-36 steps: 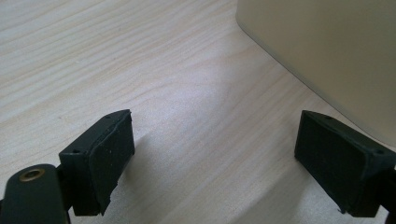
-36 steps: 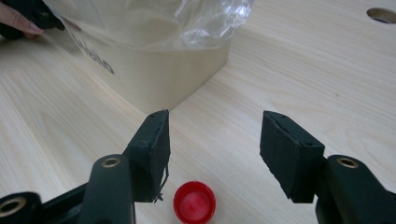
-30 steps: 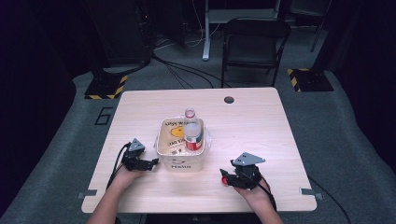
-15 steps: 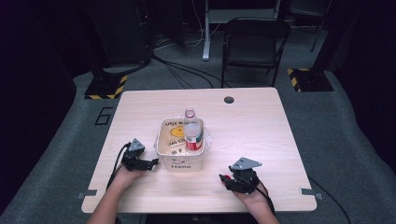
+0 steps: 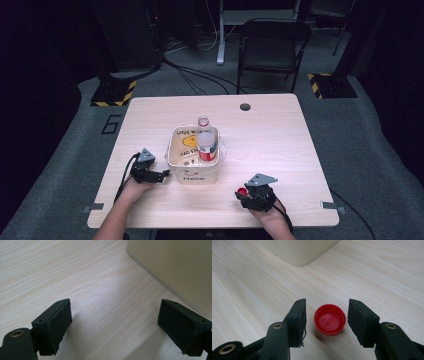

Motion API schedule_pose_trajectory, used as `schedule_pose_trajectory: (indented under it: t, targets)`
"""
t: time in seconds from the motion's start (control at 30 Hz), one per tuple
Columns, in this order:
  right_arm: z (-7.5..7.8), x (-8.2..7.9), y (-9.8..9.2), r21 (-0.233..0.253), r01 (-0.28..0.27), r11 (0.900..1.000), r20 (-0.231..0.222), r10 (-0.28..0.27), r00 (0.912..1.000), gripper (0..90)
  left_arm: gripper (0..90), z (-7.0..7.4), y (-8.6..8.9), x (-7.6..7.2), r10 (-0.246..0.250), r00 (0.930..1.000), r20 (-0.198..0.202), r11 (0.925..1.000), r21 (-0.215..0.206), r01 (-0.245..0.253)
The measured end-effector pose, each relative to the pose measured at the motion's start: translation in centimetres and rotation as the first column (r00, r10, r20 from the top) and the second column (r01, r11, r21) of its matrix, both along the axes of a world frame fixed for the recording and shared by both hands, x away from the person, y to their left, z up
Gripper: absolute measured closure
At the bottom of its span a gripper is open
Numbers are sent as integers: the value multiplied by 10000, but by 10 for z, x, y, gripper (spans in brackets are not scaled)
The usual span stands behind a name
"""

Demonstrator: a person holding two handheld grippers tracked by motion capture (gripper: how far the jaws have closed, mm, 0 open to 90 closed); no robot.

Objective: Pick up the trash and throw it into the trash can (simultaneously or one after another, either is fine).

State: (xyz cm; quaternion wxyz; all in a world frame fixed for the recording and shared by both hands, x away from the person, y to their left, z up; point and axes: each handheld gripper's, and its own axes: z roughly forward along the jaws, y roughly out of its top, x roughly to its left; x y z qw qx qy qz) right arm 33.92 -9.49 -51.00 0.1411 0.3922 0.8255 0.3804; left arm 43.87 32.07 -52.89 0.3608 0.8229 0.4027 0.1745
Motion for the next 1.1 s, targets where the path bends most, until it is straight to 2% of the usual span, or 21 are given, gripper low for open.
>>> schedule_pose_trajectory:
  t: [0.33,0.53,0.7,1.1]
  targets:
    - [-6,1,1,-163,-7,9999,-104,5,9999,504,119,0,0,0,0,10000,7,10000,9,0]
    - [-7,1,1,-245,-9,9997,-53,8,10000,572,118,0,0,0,10,10000,-12,10000,2,-10]
    - [-6,2,1,-227,-19,9997,-73,18,10000,573,118,0,0,0,6,10000,-14,10000,7,-6]
    - [15,4,3,106,-139,9998,213,137,9997,573,118,0,0,0,21,10000,-24,10000,-17,-21]
